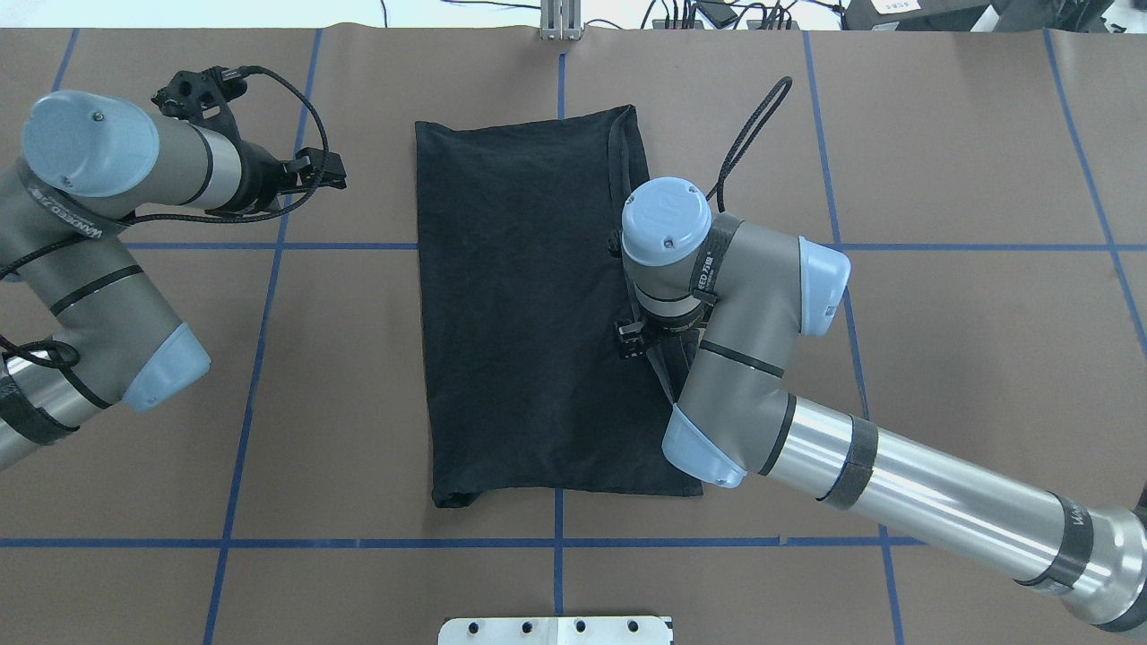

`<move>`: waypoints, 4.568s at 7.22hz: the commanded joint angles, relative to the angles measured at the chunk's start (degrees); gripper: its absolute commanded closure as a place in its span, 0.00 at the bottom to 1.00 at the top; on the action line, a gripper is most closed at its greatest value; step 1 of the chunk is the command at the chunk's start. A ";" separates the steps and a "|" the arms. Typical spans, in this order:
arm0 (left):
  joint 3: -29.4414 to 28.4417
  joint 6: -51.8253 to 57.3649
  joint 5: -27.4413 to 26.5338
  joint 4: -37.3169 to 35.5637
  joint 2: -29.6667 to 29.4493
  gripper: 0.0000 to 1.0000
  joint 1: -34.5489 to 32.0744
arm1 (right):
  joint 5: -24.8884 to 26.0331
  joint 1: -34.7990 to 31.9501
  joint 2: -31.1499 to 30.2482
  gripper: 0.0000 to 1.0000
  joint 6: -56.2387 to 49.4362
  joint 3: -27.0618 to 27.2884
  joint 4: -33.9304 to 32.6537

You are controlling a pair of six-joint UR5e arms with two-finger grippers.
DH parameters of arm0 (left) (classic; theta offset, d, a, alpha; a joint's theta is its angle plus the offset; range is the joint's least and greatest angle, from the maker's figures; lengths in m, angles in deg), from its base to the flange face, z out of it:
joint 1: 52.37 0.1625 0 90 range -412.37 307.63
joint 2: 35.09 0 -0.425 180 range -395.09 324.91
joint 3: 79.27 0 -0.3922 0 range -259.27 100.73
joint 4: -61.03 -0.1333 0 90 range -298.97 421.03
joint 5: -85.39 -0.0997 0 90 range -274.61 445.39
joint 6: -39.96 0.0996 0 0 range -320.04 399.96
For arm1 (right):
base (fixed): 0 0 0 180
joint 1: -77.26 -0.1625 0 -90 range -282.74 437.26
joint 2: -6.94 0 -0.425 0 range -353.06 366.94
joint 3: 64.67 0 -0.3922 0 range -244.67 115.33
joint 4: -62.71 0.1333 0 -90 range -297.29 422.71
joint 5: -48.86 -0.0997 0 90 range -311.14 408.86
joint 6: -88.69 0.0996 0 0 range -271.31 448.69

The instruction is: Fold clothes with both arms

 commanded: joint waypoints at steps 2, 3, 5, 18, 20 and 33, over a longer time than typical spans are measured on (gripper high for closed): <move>0.07 0.00 0.00 0.06 -0.11 0.00 0.00 | -0.37 -0.81 -0.73 0.01 -0.80 0.08 -0.02; 0.07 -0.09 0.00 -0.03 -0.11 0.00 0.09 | -0.63 -1.60 -1.42 0.01 -1.07 0.17 -0.02; 0.07 -0.18 0.00 -0.03 -0.54 0.00 0.09 | -0.90 -3.09 -3.00 0.01 -2.29 0.51 -0.02; 0.07 0.26 0.70 0.15 -0.72 0.00 -0.09 | -2.13 -9.87 18.50 0.01 -3.18 -31.77 13.33; -0.02 0.26 0.70 0.23 -0.63 0.00 0.00 | -2.22 -10.39 18.35 0.01 -4.05 -32.44 13.08; 14.56 -3.66 8.70 1.20 4.37 0.00 0.26 | -20.67 -17.69 -11.23 0.01 5.82 10.29 13.34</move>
